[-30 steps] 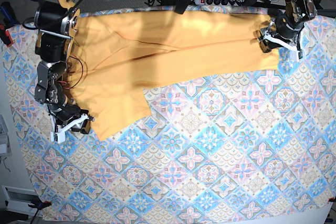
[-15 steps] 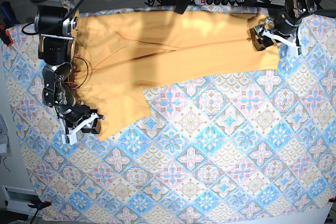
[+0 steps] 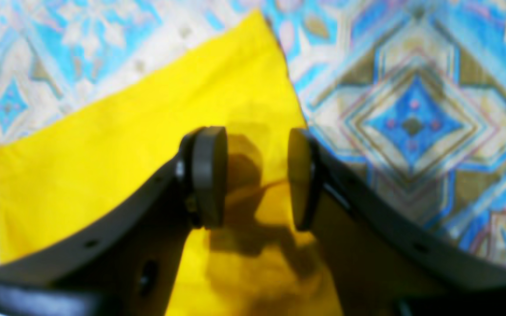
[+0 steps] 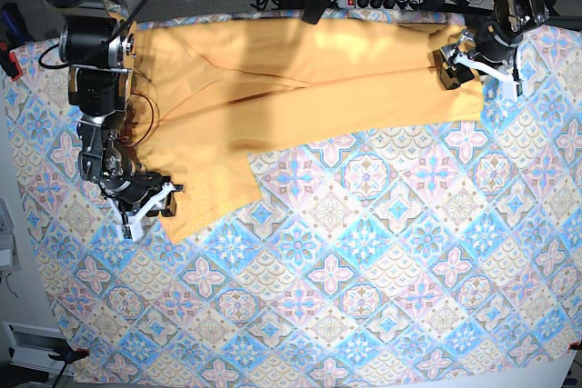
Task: Fold the T-shirt properly
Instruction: 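Move the right gripper to the hanging hem corner and grasp it, then fold the hem corner with the right gripper toward the shoulder edge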
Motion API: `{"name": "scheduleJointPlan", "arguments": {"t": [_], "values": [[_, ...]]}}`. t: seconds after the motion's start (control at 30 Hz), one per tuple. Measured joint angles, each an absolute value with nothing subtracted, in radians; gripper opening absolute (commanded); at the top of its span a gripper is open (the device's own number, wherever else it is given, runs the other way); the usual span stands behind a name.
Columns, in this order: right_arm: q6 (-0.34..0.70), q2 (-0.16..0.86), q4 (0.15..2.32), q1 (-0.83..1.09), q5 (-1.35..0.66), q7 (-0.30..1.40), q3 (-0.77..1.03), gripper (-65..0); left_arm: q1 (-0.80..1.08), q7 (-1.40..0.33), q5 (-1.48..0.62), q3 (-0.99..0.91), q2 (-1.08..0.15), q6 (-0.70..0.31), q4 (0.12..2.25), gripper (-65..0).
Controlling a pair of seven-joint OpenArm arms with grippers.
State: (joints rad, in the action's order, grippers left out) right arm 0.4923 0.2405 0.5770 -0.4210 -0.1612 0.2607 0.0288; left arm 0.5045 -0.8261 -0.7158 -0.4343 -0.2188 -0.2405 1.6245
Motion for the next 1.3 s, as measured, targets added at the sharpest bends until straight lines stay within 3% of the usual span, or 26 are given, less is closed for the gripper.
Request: {"name": "scheduleJointPlan", "arguments": {"t": [0.2, 0.27, 0.37, 0.6, 1.0, 1.3], "values": [[0.492, 0.233, 0.556, -0.426, -0.161, 0.236, 0.026, -44.6, 0.505, -0.826, -0.715, -0.434, -0.219, -0.24, 1.624, -15.0], [0.493, 0.233, 0.556, -0.424, -0.161, 0.235, 0.026, -50.6, 0.505, -0.826, -0.716, -0.434, -0.219, -0.241, 1.624, -15.0], [0.492, 0.233, 0.556, -0.422, -0.161, 0.239, 0.026, -64.6, 0.505, -0.826, -0.715, -0.434, -0.219, -0.241, 1.624, -15.0], [0.492, 0.232, 0.601, -0.413, -0.154, 0.289, 0.03, -64.8, 0.5, -0.825, -0.715, -0.524, -0.221, -0.239, 1.624, -15.1], [0.496, 0.231, 1.079, -0.178, -0.162, 0.467, 0.041, -64.8, 0.498, -0.826, -0.716, -0.539, -0.218, -0.241, 1.624, -15.1], [0.573, 0.233, 1.295, -0.015, -0.162, 0.608, 0.21, -64.8, 0.499, -0.827, -0.716, -0.539, -0.216, -0.241, 1.624, -15.1]]}}
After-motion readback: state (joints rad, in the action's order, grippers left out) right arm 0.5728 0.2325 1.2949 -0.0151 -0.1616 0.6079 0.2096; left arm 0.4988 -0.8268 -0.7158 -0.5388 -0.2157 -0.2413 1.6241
